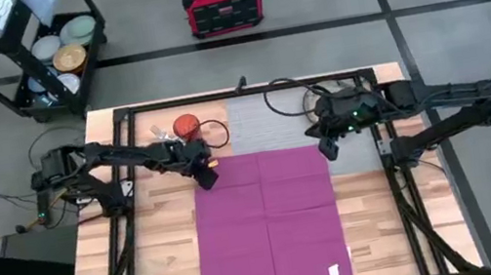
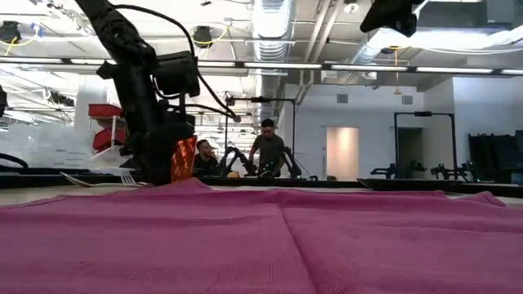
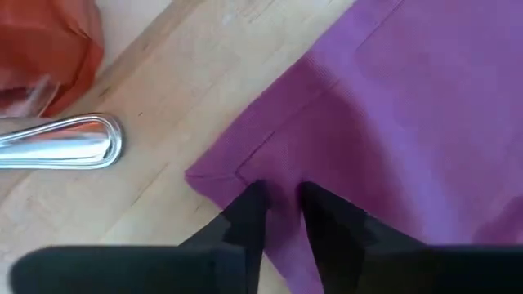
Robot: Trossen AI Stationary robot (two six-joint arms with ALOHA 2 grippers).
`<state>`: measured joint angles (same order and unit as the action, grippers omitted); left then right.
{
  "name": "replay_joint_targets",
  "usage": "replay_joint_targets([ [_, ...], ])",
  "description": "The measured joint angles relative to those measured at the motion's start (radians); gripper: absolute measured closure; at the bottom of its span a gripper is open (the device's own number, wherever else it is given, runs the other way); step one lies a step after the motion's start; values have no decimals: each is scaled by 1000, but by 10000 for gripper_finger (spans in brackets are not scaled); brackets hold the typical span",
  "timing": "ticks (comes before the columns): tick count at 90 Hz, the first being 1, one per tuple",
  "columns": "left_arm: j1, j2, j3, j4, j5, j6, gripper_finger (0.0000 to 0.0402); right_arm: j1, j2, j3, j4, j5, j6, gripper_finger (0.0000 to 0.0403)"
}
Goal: Set table place
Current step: Fold the purple napkin
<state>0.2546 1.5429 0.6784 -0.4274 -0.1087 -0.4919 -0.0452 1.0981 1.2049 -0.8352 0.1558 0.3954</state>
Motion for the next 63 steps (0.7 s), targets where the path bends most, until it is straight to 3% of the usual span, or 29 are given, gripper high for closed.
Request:
replay_joint_targets([
  [10, 0, -33, 13, -45, 9, -9, 397, 0, 0, 0, 0, 0, 0, 403],
  [30, -37, -162, 51, -172, 11, -34, 401, 0, 0, 0, -1, 0, -4, 403],
  [63, -237, -294, 109, -188, -16, -173, 401, -1, 1, 0, -2, 1, -11, 403],
])
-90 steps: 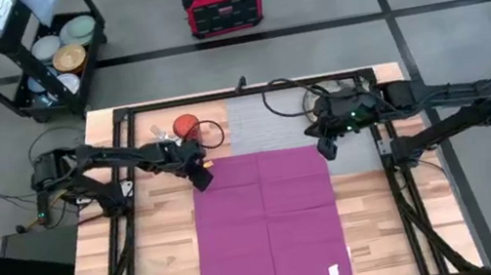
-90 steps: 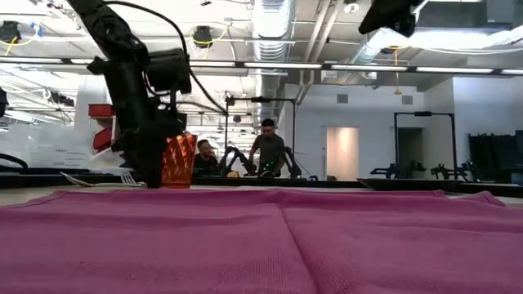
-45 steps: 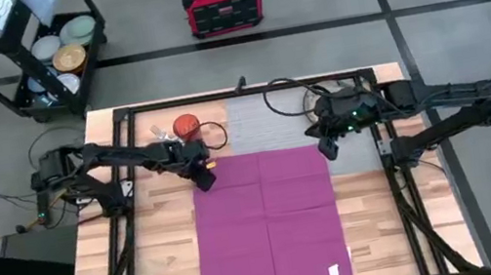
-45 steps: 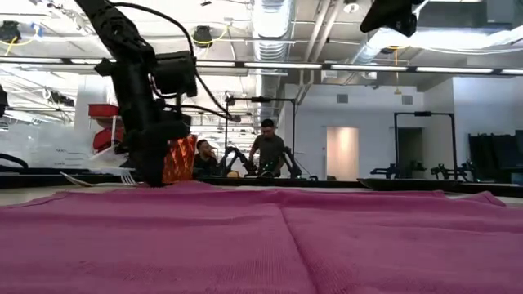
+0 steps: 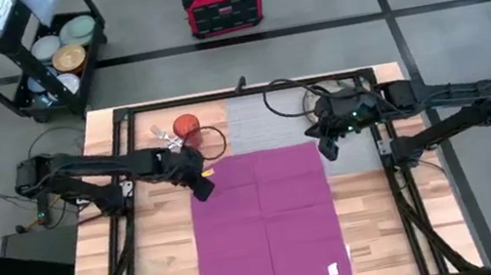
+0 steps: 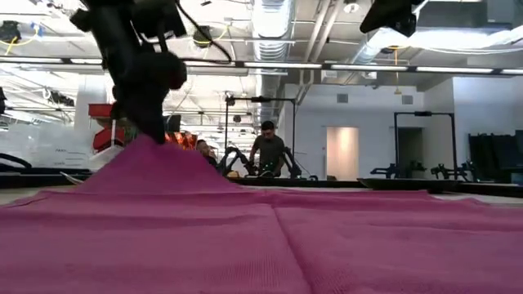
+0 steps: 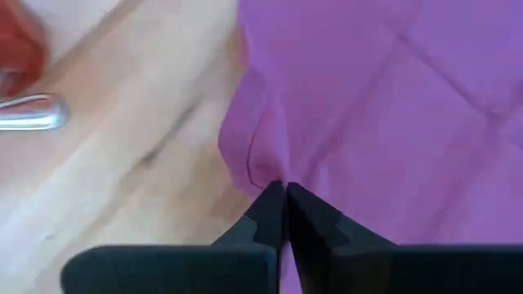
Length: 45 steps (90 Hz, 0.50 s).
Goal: Set table place
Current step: Fold the purple napkin
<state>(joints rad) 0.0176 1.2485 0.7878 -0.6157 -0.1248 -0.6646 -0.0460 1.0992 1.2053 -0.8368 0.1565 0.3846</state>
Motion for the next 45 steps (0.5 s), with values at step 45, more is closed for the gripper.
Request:
replay_joint_targets([
  [45, -100, -2, 4, -41, -126, -79, 401, -69, 26, -25, -63, 8, -1, 403],
])
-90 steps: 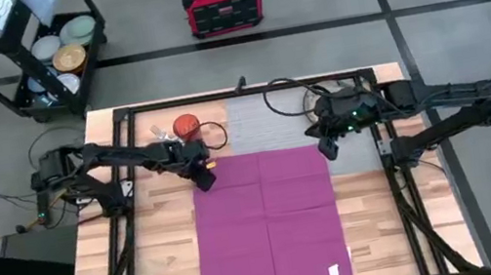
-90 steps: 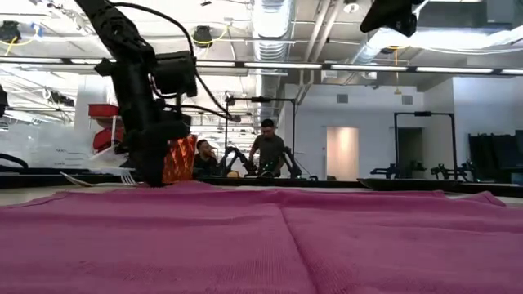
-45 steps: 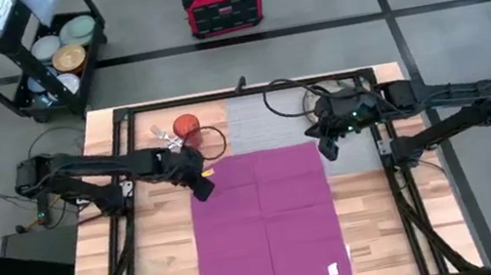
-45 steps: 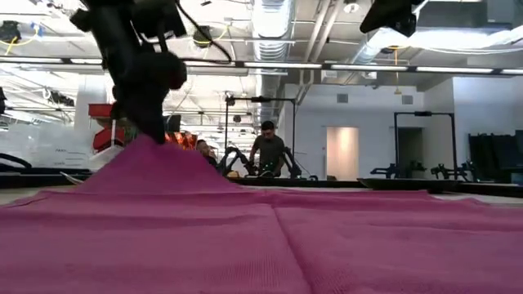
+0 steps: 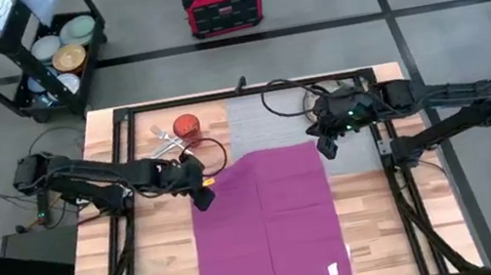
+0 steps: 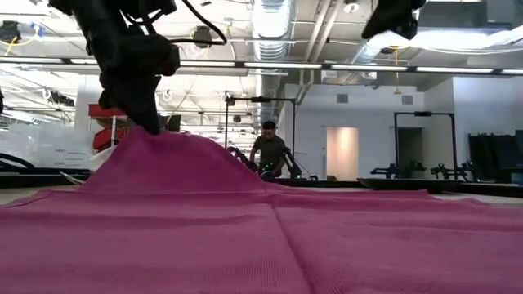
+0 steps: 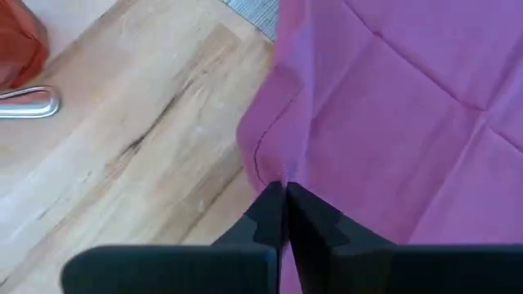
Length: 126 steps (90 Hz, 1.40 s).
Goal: Set table place
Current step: Fold the purple napkin
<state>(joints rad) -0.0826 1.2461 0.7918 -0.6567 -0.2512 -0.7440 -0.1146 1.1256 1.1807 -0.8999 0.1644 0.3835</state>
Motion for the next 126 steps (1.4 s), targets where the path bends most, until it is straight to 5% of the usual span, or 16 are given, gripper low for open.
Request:
replay_joint_targets([
  [26, 70, 0, 0, -8, -4, 72, 401, -163, 3, -355, 133, -156, 12, 394],
  [48, 108, 0, -5, -2, -3, 111, 401, -227, 3, -558, 401, -275, 66, 306],
  [72, 114, 0, -57, 28, 19, 96, 401, -320, 96, -607, 463, -268, 80, 245],
  [126, 114, 0, -58, 25, 19, 93, 401, -337, 329, -607, 608, -265, 87, 273],
])
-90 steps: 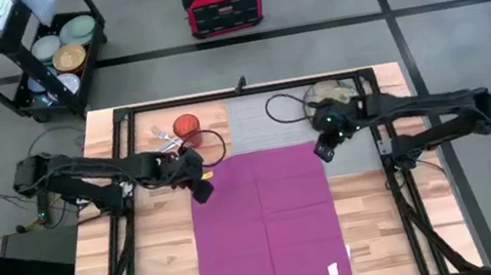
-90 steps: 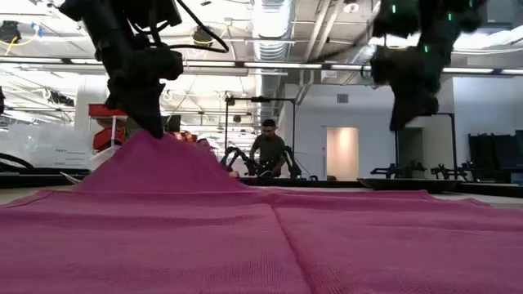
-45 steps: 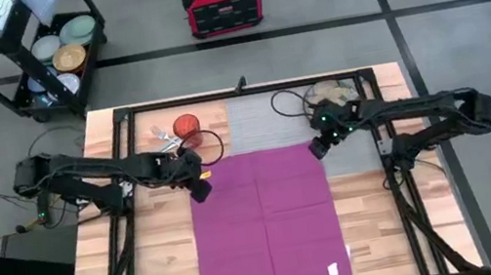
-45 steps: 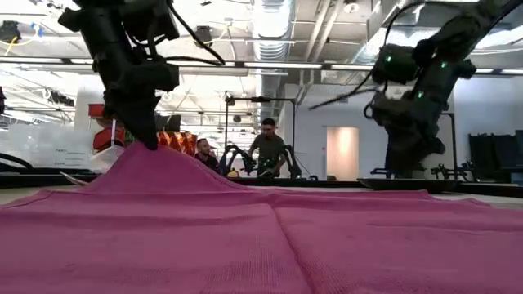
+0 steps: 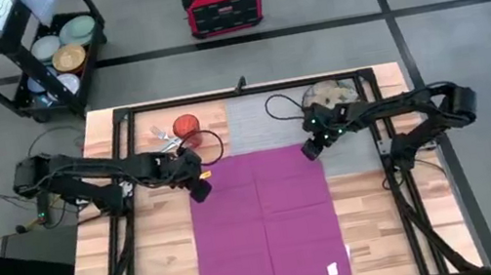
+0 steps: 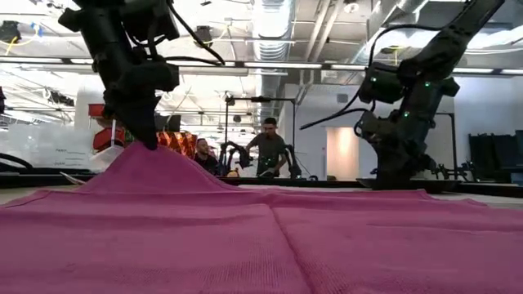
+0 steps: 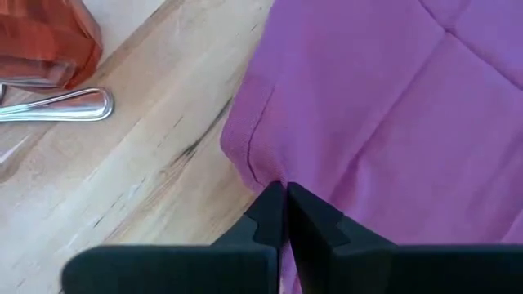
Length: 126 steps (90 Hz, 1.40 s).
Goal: Set table place
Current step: Fold the purple napkin
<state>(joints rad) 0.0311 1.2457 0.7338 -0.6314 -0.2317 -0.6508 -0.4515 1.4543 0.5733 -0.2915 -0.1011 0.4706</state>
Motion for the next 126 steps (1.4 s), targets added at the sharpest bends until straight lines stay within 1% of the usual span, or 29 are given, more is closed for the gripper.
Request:
replay_joint_targets([
  [6, 0, 0, 0, 1, 0, 0, 401, 0, -4, -1, -4, 13, 0, 283],
  [11, 0, 0, 0, 0, 0, 0, 401, 0, -6, -2, -11, 22, 0, 301],
  [15, 0, 0, 0, 1, 0, 0, 401, 0, -4, -2, -16, 25, 1, 323],
  [22, 0, 0, 0, 0, 0, 0, 401, 0, -4, -2, -24, 33, -1, 375],
  [27, 0, 0, 0, -1, 0, 0, 401, 4, -4, -3, -25, 40, -4, 392],
  [46, 0, 0, 0, -8, 0, 8, 401, 3, -28, -5, -22, 37, 6, 402],
  [59, 0, 0, 0, -10, 0, 10, 401, 5, -94, -9, -44, 12, 24, 403],
  [74, 0, 0, 0, -10, 0, 11, 401, 18, -184, -8, -95, 19, 30, 403],
  [86, 0, 0, 0, -10, -1, 19, 401, 19, -195, -8, -122, 42, -2, 402],
  [92, 0, 0, 0, -9, -2, 19, 401, 25, -179, -8, -98, 20, -55, 395],
  [99, 0, 0, 0, -9, -3, 19, 401, 38, -148, -7, -63, -32, -105, 372],
  [104, 0, 0, 0, -9, -3, 19, 401, 48, -123, -7, -36, -54, -111, 347],
  [116, 0, 0, 0, -11, -3, 19, 401, 51, -75, -6, -5, -55, -105, 285],
  [126, 0, 0, 0, -14, -3, 25, 401, 41, -71, -6, -6, -56, -80, 235],
])
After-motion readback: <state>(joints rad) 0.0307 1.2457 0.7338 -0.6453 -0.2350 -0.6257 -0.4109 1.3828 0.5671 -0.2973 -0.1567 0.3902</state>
